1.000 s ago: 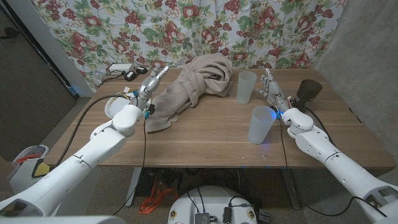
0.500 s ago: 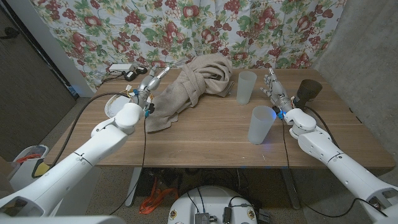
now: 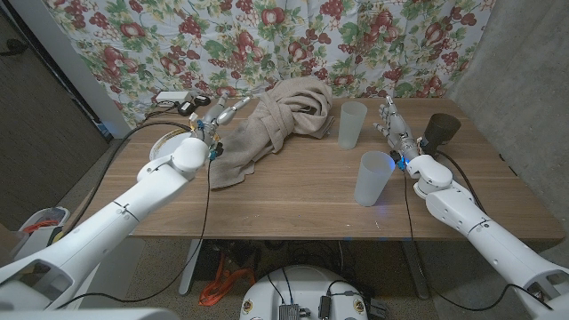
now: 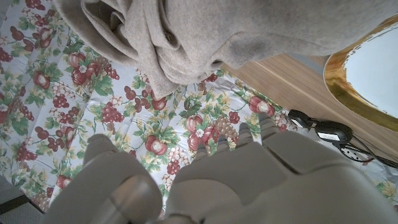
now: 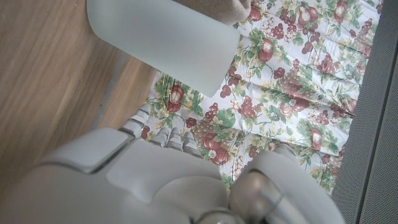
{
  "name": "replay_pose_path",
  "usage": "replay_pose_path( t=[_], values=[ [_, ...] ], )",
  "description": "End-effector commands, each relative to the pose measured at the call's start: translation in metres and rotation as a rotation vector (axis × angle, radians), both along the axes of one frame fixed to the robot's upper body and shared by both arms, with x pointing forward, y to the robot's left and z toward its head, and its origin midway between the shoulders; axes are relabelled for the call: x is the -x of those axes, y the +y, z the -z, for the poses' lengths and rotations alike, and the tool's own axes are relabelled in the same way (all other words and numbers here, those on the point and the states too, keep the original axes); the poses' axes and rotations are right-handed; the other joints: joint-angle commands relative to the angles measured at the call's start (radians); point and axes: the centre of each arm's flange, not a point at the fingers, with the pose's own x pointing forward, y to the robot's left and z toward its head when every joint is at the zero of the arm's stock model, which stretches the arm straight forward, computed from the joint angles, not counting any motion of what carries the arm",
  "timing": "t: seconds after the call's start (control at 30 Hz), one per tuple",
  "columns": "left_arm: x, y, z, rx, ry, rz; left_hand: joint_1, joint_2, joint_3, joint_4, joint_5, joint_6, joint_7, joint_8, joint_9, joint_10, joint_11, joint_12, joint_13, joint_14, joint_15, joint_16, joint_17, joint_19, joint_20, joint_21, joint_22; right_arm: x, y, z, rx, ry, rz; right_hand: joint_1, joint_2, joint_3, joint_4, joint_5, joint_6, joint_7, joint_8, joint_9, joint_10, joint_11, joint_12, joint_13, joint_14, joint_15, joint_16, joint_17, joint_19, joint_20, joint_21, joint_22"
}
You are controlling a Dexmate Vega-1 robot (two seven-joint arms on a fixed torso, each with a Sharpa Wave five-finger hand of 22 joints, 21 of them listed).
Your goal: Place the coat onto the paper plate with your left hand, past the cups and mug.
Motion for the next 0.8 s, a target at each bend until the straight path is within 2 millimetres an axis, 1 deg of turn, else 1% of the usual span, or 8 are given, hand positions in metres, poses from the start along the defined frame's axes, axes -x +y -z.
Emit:
replay_pose_path(
  t=[0.03,0.27,0.4,0.5,0.53,0.67,0.7,0.8],
  values=[
    [-0.007,-0.017,-0.017,-0.113,0.022,-0.075,0.018,0.002,0.003,-0.012,0.000,-0.030,0.008,0.002,0.002,-0.012,-0.002,0.001,0.003,-0.112,0.001,0.008,0.003,-0.013,0.004,0.005,0.002,0.003,0.001,0.005,-0.031,-0.022,-0.039,0.013,0.003,-0.001,-0.005,0.002,0.009,0.005,0.003,0.002,0.013,0.000,0.006,0.002,-0.001,-0.004,0.004,-0.003,0.000,-0.002,-0.001,0.005],
    [-0.008,-0.022,-0.022,-0.156,0.014,-0.113,0.044,-0.022,-0.003,-0.028,-0.002,-0.022,0.014,0.013,0.002,0.020,-0.013,0.021,0.011,-0.068,-0.004,0.025,0.005,-0.014,0.004,0.008,0.004,0.005,0.001,0.004,-0.025,-0.026,-0.060,0.016,0.005,-0.001,-0.007,0.001,0.023,0.008,0.007,0.002,0.024,0.006,0.008,0.002,0.001,-0.001,0.005,-0.007,0.001,0.000,-0.001,0.005],
    [-0.008,-0.024,-0.023,-0.171,0.009,-0.131,0.053,-0.036,-0.010,-0.031,-0.002,-0.018,0.019,0.015,0.003,-0.002,0.034,0.015,0.013,-0.053,-0.009,0.028,0.006,-0.011,0.004,0.011,0.005,0.006,0.000,0.002,-0.021,-0.029,-0.061,0.018,0.006,-0.001,-0.009,0.000,0.031,0.011,0.009,0.002,0.034,0.008,0.011,0.002,0.007,0.001,0.007,-0.009,0.002,0.002,-0.002,0.005],
    [-0.009,-0.025,-0.024,-0.174,0.001,-0.146,0.068,-0.059,-0.026,-0.028,0.004,0.018,0.039,0.025,0.003,0.057,0.148,0.038,0.007,0.015,0.016,0.039,0.003,0.017,0.002,0.018,0.002,0.008,0.000,0.002,-0.017,-0.032,-0.062,0.019,0.006,-0.001,-0.009,0.000,0.033,0.012,0.009,0.002,0.035,0.008,0.011,0.002,0.008,0.001,0.007,-0.010,0.003,0.002,-0.001,0.005],
    [-0.009,-0.026,-0.024,-0.180,-0.003,-0.153,0.074,-0.064,-0.030,-0.028,0.006,0.027,0.075,0.024,0.002,0.065,0.169,0.038,0.002,0.029,0.023,0.037,0.001,0.034,0.000,0.021,0.001,0.008,0.000,0.002,-0.016,-0.033,-0.061,0.019,0.006,-0.002,-0.010,-0.001,0.034,0.013,0.009,0.002,0.039,0.009,0.012,0.002,0.012,0.005,0.008,-0.011,0.003,0.003,-0.002,0.005],
    [-0.011,-0.028,-0.024,-0.186,-0.017,-0.159,0.100,-0.075,-0.041,-0.027,0.017,0.056,0.177,0.021,0.001,0.078,0.176,0.029,-0.010,0.049,0.026,0.021,-0.003,0.119,-0.027,0.029,-0.010,0.011,-0.002,0.000,-0.012,-0.034,-0.057,0.021,0.007,-0.002,-0.011,-0.002,0.040,0.024,0.010,0.002,0.046,0.017,0.013,0.001,0.019,0.019,0.010,-0.013,0.007,0.005,0.000,0.005],
    [-0.012,-0.029,-0.024,-0.191,-0.019,-0.162,0.102,-0.075,-0.041,-0.027,0.018,0.058,0.190,0.020,0.001,0.079,0.176,0.028,-0.011,0.049,0.025,0.019,-0.003,0.120,-0.032,0.027,-0.011,0.011,-0.002,0.000,-0.013,-0.034,-0.056,0.021,0.007,-0.002,-0.011,-0.002,0.041,0.025,0.010,0.002,0.047,0.017,0.012,0.001,0.019,0.018,0.010,-0.014,0.007,0.006,0.000,0.005],
    [-0.014,-0.031,-0.024,-0.202,-0.015,-0.169,0.108,-0.076,-0.043,-0.026,0.020,0.054,0.179,0.016,0.000,0.075,0.174,0.023,-0.013,0.043,0.022,0.014,-0.003,0.118,-0.042,0.020,-0.012,0.013,-0.003,-0.002,-0.015,-0.039,-0.054,0.021,0.007,-0.003,-0.012,-0.003,0.043,0.025,0.010,0.001,0.047,0.018,0.012,0.001,0.020,0.019,0.010,-0.014,0.008,0.007,0.000,0.005]
  ],
)
